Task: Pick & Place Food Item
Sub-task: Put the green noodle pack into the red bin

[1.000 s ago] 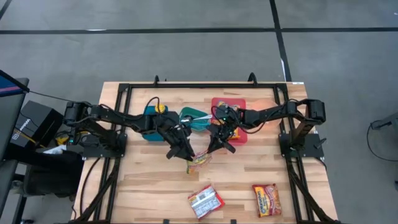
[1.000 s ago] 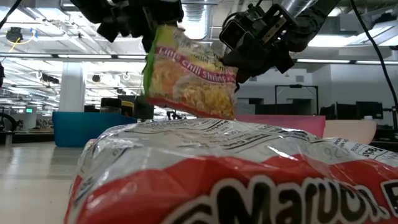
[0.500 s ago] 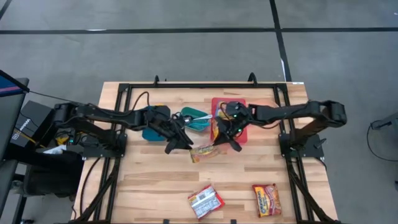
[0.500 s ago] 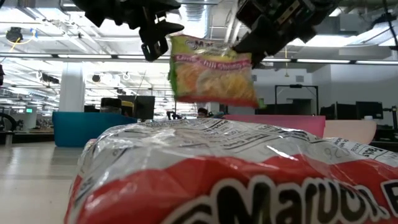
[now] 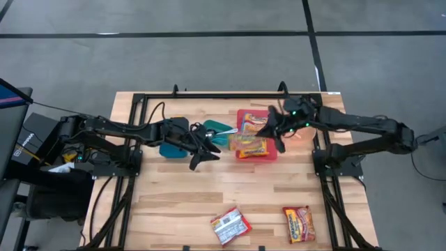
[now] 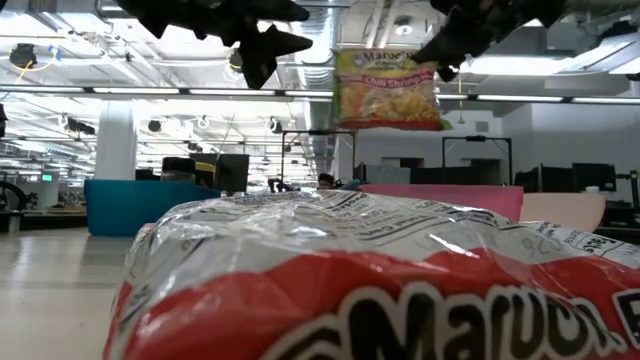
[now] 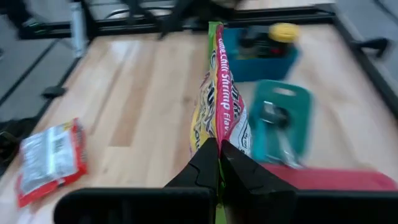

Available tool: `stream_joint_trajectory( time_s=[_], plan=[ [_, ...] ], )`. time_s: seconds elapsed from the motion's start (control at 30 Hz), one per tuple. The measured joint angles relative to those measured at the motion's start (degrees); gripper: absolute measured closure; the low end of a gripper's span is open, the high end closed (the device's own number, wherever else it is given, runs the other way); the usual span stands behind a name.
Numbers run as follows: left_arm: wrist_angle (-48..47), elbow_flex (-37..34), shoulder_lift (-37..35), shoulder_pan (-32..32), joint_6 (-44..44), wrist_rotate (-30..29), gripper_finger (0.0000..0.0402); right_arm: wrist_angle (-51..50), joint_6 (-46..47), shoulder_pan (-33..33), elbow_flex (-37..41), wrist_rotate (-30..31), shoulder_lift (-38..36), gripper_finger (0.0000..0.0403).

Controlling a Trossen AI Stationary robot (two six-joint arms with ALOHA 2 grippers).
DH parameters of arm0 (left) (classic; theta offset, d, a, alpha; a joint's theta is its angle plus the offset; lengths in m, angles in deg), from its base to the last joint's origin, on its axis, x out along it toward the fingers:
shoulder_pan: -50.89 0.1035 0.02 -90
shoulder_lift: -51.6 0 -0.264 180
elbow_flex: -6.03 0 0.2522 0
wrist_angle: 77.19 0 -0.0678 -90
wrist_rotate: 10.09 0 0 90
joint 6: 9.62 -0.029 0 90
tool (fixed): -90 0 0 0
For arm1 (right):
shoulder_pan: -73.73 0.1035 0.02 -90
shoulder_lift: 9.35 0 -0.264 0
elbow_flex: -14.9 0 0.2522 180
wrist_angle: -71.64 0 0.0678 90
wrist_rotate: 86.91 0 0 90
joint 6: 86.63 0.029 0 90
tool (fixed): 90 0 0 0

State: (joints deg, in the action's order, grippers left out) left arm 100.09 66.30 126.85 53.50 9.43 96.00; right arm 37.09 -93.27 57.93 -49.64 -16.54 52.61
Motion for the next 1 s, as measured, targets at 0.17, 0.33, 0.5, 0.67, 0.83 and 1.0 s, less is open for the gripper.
stream_joint_trajectory(
  time_s=[0.17, 0.33, 0.5, 0.67, 0.83, 1.0],
  plan=[
    [2.16, 0.0, 0.02, 0.0, 0.0, -0.12, 0.0253, -3.25, 0.0, -7.23, 0.0, 0.51, -2.22, 0.0403],
    [4.16, 0.0, 0.02, 0.0, 0.0, -0.1, 0.0257, -3.93, -2.7, -14.96, 0.0, 0.57, -0.74, 0.0403],
    [4.84, 0.0, 0.02, 0.0, -0.52, -0.1, 0.0257, -3.7, -5.44, -22.22, 0.0, 0.6, 1.8, 0.0403],
    [4.94, 0.0, 0.02, 0.0, -0.76, -0.08, 0.0259, -2.51, -7.72, -26.6, 0.67, 1.07, 4.22, 0.0403],
    [4.95, 0.0, 0.02, 0.0, -0.79, -0.08, 0.026, 2.98, -9.63, -28.62, 4.6, 1.03, 4.41, 0.0403],
    [4.93, 0.0, 0.02, 0.0, -0.79, -0.06, 0.026, 6.48, -14.7, -28.98, 7.51, 0.99, 4.56, 0.0403]
  ],
)
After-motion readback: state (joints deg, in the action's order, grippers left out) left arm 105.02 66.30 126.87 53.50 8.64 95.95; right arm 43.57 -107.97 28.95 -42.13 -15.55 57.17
